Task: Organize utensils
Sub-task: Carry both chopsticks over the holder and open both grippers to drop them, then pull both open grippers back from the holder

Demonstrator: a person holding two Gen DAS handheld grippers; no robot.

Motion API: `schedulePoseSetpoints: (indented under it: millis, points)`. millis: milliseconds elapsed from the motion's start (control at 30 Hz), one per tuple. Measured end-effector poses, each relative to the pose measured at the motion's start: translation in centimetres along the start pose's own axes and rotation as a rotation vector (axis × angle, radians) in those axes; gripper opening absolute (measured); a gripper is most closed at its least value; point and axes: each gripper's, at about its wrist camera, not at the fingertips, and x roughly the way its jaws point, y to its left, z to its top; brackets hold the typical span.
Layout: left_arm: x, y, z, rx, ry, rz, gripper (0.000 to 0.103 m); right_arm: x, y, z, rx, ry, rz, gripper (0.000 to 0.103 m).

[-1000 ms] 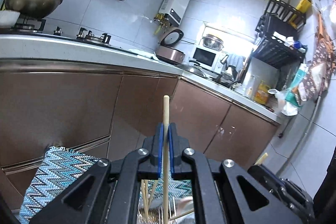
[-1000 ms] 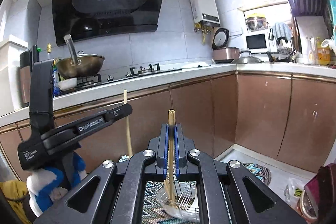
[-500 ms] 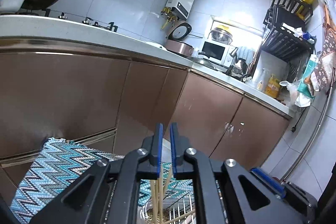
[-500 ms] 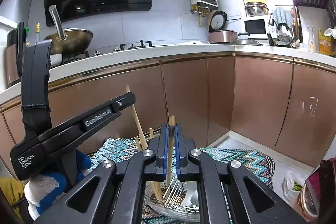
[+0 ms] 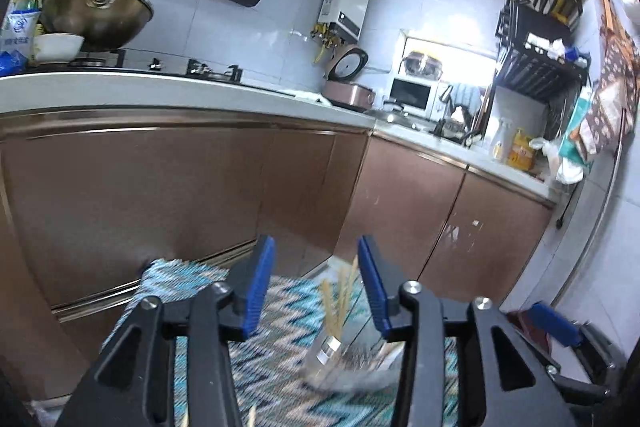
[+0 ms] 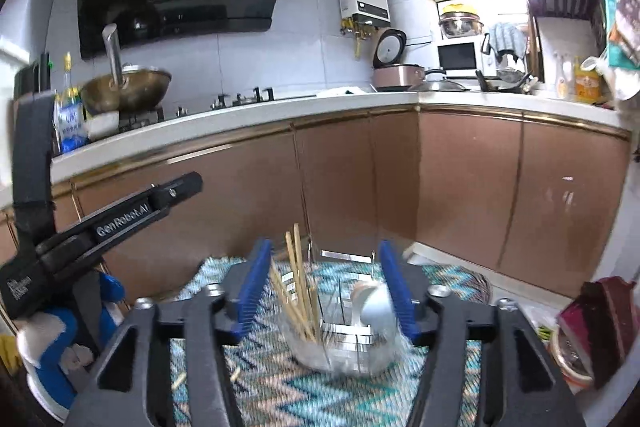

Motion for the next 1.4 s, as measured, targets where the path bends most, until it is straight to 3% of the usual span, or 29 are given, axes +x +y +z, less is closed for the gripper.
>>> schedulePoseSetpoints:
  millis: [167,333,800,1400]
  points:
    - [-3.8,1.8,-2.4,0.009,0.047,0.047,0.042,-3.0,2.0,-2.3,-0.042,0.038,-0.07,0.08]
    - [-6.6,3.7,-4.6,-0.008,0.091,0.103,0.043,-5.0,3.2,-3.9,-0.075,0.053,-0.095,0.086]
    - [-11.1,6.4,-8.8,-0.024,0.185,0.181,0.043,-9.5,5.0,-5.4,-0.094,0.024,-0.075,0.086]
    - [-9.8,6.9,-10.8,-0.004,0.26,0.191,0.043,-10.4,5.1,-6.0,-0.123,0.037,-0.095,0.086]
